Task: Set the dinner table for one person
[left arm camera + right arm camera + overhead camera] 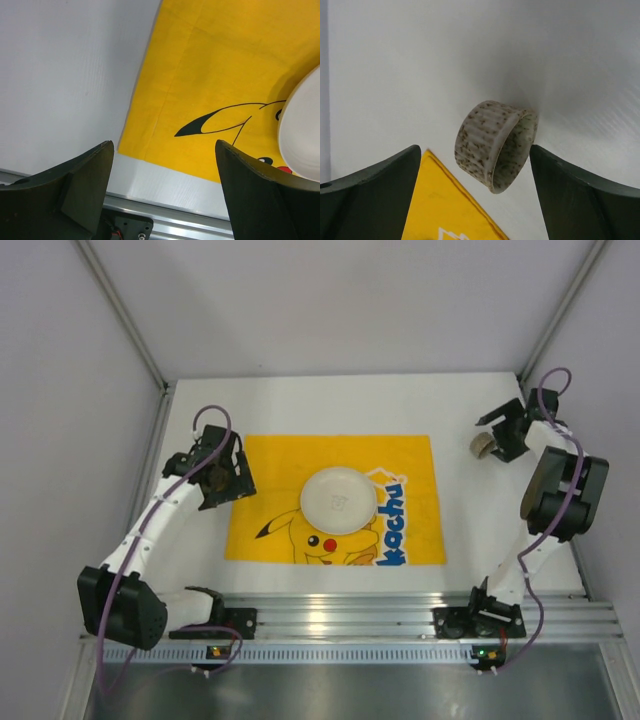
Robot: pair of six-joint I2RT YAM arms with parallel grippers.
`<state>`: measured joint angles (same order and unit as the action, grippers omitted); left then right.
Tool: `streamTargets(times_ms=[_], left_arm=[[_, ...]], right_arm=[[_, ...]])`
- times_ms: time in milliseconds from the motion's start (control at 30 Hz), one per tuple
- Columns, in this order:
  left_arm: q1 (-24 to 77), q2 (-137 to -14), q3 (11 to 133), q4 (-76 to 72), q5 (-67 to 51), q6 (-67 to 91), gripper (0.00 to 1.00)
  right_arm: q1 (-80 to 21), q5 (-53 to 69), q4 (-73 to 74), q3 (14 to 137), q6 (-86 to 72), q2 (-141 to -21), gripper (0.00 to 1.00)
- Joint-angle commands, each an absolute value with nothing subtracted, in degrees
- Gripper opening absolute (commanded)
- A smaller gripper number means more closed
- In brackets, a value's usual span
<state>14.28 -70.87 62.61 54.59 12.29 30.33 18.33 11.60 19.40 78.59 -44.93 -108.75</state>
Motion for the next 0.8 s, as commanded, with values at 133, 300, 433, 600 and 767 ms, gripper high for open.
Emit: streamTargets(times_ms=[133,300,433,600,767], left_arm=[[14.33,-71.36,63.28,55.11,15.29,31.55,0.88],[14.33,-73.3,63.63,54.49,15.38,30.94,0.88],[14.33,-74.7,64.07,53.7,15.56,30.76,0.88],[14.33,-75.85,63.99,52.3,15.47,30.67,0.88],[14.24,-77.34,64.51,51.42,15.03,30.41,0.88]], right_arm=[[14.86,9.93,18.46,85.77,-46.41,-113.99,0.85],[13.71,11.16,15.29,88.5,-47.2,-117.5,0.29],[13.01,10.72,15.82,91.49,-46.5,-118.3,0.1],[12.92,9.76,20.2,94.48,-44.48,-118.83,0.0],[10.55,9.49,26.62,99.31,-40.88,-117.43,0.0]])
